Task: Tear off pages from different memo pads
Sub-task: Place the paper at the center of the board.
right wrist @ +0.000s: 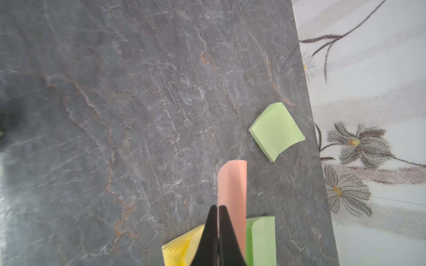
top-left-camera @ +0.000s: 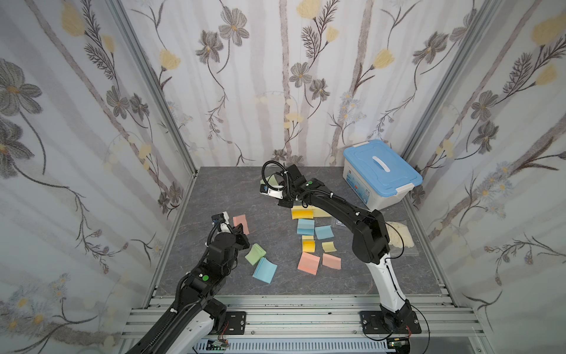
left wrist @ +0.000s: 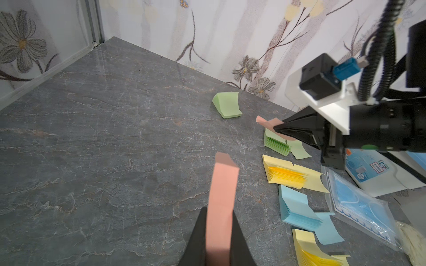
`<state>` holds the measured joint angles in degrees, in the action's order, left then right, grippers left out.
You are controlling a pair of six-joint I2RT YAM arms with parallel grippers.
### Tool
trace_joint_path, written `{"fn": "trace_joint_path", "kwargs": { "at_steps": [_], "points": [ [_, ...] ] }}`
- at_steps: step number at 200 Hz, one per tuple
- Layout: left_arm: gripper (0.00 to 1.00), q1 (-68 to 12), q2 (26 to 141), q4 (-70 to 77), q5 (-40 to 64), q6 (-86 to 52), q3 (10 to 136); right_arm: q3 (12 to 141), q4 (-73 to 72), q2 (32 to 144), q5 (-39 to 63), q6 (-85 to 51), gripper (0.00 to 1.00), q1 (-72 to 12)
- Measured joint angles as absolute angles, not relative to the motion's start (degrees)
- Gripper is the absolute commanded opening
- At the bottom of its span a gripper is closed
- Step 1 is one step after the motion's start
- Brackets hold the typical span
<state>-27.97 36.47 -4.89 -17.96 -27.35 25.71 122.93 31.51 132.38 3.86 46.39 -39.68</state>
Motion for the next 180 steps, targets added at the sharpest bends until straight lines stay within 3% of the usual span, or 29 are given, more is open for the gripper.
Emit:
{"fn": "trace_joint_path", "kwargs": {
  "at_steps": [60, 120, 128, 150, 172, 180],
  "points": [
    [0.00, -27.9, 36.5, -4.6, -17.7, -29.0, 25.0, 135.0, 31.1, 144.9, -0.7, 54.1, 0.00, -39.2],
    [0.00, -27.9, 37.0, -4.4, -16.7, -29.6, 25.0, 138.7, 31.1, 151.5, -4.6, 56.6, 0.02, -37.9],
    [0.00, -27.9, 37.0, -4.4, -16.6, -29.6, 25.0, 138.7, 31.3, 151.9, -4.8, 56.6, 0.12, -37.8],
    [0.00, -27.8, 37.2, -4.2, -16.6, -29.6, 25.0, 138.0, 31.4, 151.5, -4.9, 56.5, 0.55, -37.5],
    [0.00, -27.8, 37.7, -4.2, -16.6, -29.6, 25.0, 136.0, 32.1, 149.4, -4.3, 56.3, 0.68, -37.5],
    [0.00, -27.8, 37.9, -4.2, -16.6, -29.6, 25.0, 134.6, 32.4, 148.1, -3.8, 55.9, 0.80, -37.5]
  ]
}}
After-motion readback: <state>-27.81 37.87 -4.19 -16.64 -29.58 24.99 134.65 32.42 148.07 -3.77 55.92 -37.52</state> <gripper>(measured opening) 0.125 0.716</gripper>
